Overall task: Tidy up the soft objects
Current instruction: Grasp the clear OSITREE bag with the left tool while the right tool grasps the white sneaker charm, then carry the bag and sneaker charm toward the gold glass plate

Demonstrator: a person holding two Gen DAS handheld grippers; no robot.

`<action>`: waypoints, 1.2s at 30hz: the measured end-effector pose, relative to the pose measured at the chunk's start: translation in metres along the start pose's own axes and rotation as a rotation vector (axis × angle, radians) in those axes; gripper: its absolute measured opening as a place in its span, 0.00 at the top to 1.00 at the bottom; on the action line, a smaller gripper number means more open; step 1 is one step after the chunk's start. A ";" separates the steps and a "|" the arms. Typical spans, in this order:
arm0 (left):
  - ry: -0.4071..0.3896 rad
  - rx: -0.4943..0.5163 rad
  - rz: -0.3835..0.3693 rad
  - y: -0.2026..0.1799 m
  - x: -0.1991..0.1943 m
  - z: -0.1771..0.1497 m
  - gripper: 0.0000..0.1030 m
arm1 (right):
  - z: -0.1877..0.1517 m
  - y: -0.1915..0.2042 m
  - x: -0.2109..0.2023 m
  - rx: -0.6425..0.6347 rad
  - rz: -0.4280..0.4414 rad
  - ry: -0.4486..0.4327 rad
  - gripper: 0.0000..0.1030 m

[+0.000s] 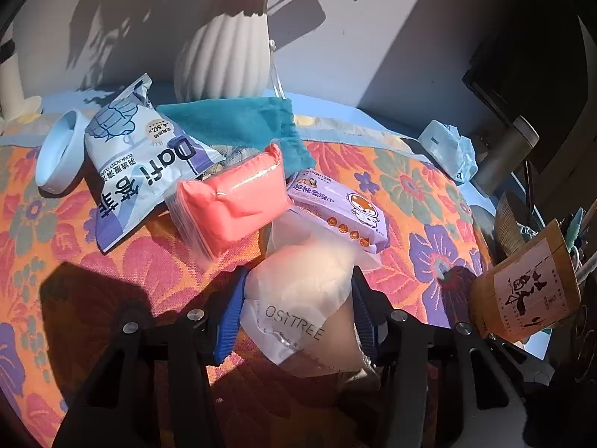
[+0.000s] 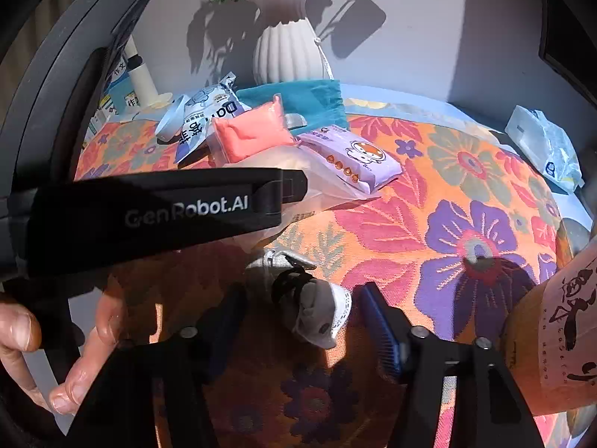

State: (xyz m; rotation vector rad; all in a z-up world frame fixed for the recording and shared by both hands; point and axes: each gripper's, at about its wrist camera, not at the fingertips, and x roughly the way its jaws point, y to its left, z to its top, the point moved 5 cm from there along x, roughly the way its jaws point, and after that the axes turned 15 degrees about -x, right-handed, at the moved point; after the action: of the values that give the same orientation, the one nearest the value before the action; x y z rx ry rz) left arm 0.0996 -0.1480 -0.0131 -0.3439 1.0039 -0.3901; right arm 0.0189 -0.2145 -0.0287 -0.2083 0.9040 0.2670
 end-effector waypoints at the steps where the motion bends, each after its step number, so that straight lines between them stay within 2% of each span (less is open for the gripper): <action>1: -0.005 0.005 0.004 -0.001 -0.001 0.000 0.53 | 0.000 0.000 0.000 0.001 -0.003 0.000 0.47; 3: -0.014 0.014 0.012 -0.002 -0.001 -0.001 0.53 | 0.000 -0.001 0.000 0.001 -0.010 0.001 0.57; 5: -0.020 0.017 0.011 -0.001 -0.003 -0.002 0.53 | 0.000 -0.001 -0.001 0.000 -0.014 0.000 0.60; 6: -0.021 0.016 0.010 -0.001 -0.003 -0.002 0.53 | 0.000 0.000 -0.001 0.000 -0.014 -0.001 0.68; 7: -0.023 0.013 0.008 -0.001 -0.004 -0.002 0.53 | -0.001 0.000 -0.002 -0.002 -0.010 -0.005 0.69; 16: -0.047 0.012 -0.014 0.000 -0.025 -0.014 0.53 | -0.013 0.005 -0.017 0.007 0.016 -0.019 0.70; 33: -0.077 0.063 -0.024 -0.006 -0.080 -0.064 0.53 | -0.043 0.013 -0.062 0.056 -0.011 -0.020 0.70; 36: -0.082 0.079 -0.032 -0.014 -0.090 -0.075 0.53 | -0.047 0.011 -0.073 0.063 -0.043 -0.006 0.70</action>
State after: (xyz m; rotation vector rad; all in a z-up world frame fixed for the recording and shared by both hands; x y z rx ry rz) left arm -0.0104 -0.1255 0.0230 -0.3024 0.9010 -0.4407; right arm -0.0629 -0.2280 0.0006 -0.1680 0.8999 0.1990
